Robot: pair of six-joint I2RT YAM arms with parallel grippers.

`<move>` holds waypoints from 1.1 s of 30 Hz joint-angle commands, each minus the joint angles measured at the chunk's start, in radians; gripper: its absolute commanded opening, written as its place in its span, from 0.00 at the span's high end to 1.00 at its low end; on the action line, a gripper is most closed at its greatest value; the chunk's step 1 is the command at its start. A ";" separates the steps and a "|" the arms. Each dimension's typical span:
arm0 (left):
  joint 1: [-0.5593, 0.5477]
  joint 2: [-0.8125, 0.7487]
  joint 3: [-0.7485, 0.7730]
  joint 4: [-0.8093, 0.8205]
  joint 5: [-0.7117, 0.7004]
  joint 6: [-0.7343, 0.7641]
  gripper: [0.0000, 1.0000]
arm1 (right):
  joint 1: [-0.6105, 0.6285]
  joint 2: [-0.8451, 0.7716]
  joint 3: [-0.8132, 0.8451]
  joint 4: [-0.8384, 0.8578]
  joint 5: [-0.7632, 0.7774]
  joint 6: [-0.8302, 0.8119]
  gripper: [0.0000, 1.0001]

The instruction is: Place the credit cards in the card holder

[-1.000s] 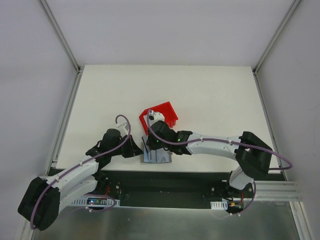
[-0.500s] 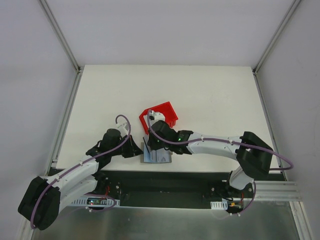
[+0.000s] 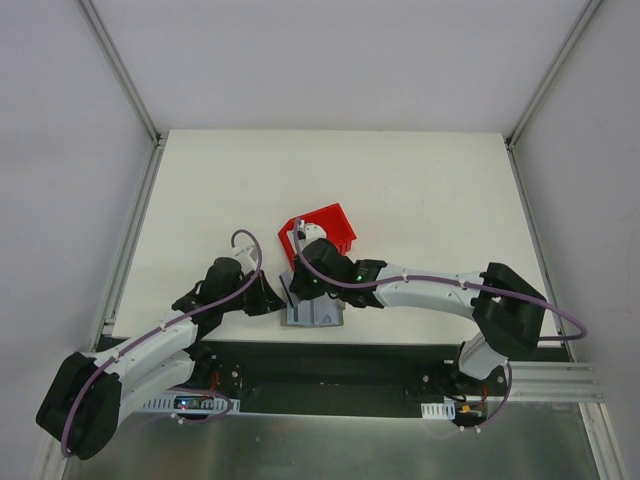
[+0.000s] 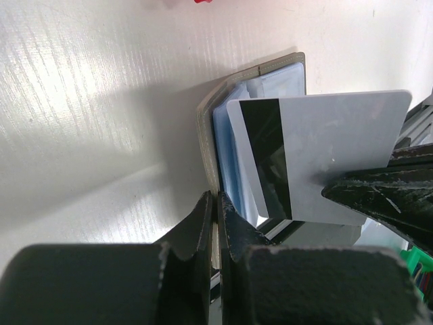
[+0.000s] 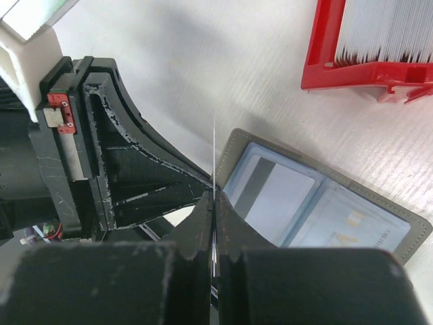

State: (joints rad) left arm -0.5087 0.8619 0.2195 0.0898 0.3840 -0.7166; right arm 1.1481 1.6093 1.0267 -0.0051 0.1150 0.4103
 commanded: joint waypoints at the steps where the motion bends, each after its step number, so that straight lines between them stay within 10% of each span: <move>1: 0.002 0.000 0.014 0.007 -0.011 0.019 1.00 | -0.010 -0.028 0.035 0.054 -0.023 -0.001 1.00; 33: 0.002 -0.011 0.011 0.007 -0.013 0.019 1.00 | -0.005 0.012 0.059 -0.048 0.043 -0.014 1.00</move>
State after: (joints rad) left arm -0.5087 0.8635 0.2195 0.0898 0.3840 -0.7166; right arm 1.1358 1.6600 1.0458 -0.0036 0.1036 0.4217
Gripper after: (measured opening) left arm 0.007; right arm 0.008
